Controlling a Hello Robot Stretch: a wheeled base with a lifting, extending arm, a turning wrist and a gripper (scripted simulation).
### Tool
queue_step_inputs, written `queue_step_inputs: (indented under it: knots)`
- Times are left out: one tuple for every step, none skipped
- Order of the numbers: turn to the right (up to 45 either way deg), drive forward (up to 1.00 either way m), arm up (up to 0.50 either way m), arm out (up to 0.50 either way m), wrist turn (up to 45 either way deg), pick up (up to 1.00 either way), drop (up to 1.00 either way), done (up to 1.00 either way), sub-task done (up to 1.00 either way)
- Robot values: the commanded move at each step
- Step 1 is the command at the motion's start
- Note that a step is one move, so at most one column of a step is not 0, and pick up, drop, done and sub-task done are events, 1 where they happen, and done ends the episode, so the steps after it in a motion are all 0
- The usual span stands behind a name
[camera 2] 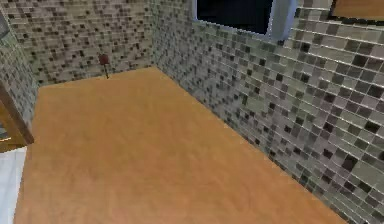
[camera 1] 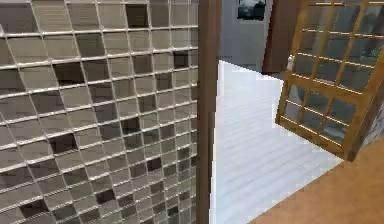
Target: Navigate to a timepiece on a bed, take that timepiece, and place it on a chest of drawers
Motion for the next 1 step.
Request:
queue_step_inputs:
  knots:
    - [45.0, 0.00, 0.00, 0.00, 0.0, 0.00, 0.00, 0.00, 0.00]
